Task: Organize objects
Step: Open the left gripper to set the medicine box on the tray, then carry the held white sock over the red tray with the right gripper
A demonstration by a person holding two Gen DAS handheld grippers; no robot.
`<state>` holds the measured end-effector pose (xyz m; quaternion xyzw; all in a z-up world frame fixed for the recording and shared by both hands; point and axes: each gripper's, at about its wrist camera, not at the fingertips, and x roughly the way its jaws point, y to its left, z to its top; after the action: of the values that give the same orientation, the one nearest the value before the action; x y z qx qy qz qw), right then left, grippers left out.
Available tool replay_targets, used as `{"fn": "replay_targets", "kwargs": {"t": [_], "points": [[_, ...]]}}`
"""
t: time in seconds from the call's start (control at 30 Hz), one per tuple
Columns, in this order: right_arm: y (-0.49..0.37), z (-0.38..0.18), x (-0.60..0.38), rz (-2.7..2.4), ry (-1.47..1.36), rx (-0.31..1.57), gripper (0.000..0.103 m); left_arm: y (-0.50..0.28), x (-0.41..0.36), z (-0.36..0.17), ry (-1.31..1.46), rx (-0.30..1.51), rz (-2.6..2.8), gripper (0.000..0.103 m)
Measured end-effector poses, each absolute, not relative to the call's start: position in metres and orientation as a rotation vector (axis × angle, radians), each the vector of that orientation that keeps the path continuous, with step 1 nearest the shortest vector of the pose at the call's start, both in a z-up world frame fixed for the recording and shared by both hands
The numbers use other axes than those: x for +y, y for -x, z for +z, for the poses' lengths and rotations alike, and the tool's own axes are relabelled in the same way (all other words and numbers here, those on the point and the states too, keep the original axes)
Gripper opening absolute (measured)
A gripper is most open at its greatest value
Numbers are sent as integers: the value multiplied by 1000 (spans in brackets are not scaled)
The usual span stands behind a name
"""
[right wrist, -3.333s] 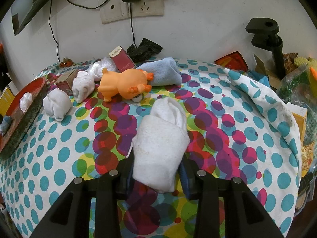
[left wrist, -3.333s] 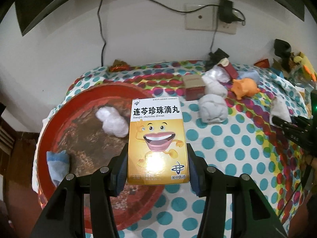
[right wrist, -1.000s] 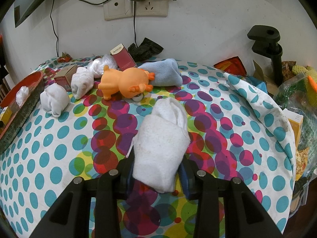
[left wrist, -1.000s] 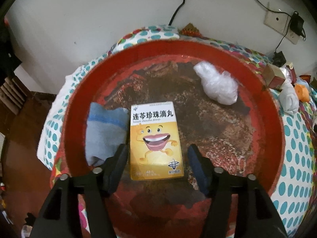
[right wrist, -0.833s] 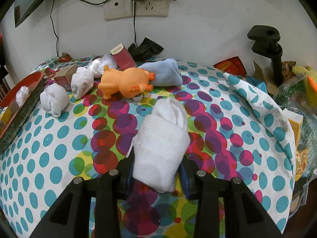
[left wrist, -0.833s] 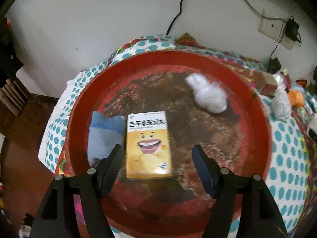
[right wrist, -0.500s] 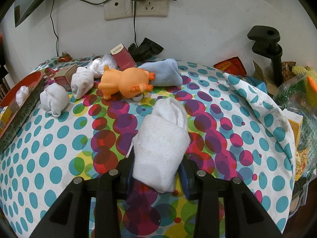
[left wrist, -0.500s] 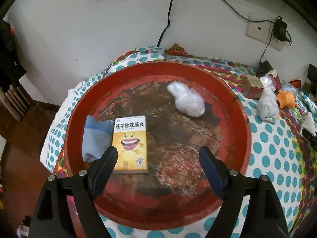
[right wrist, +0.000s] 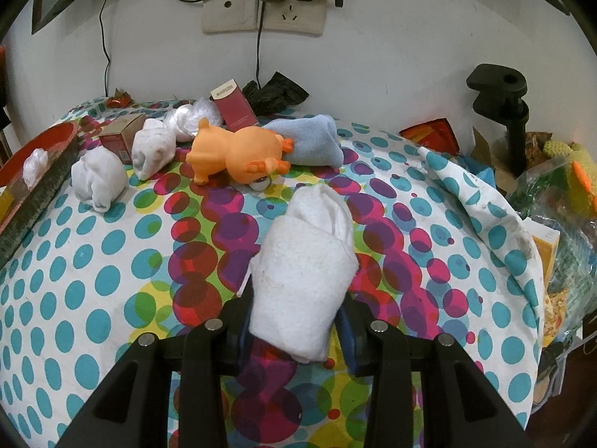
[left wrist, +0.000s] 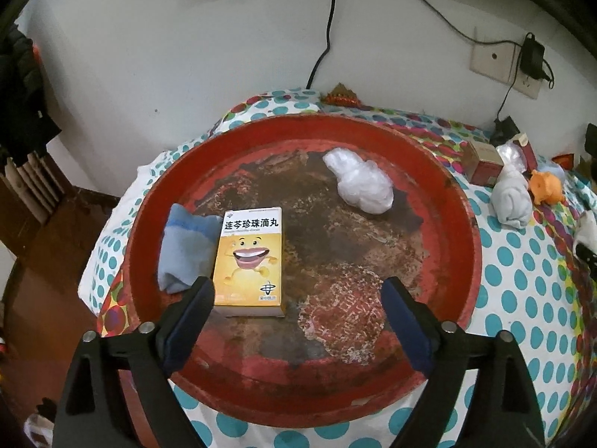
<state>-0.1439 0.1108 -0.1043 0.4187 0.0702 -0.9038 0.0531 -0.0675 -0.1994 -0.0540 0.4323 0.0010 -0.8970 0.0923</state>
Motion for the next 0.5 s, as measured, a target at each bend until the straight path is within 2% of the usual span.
{"fn": "replay_targets", "kwargs": {"t": [0.4, 0.5], "points": [[146, -102, 141, -2769, -1267, 246, 36, 69, -211, -63, -1285, 7, -2659, 96], [148, -101, 155, -2782, -1284, 181, 35, 70, -215, -66, -1300, 33, -2646, 96]]}}
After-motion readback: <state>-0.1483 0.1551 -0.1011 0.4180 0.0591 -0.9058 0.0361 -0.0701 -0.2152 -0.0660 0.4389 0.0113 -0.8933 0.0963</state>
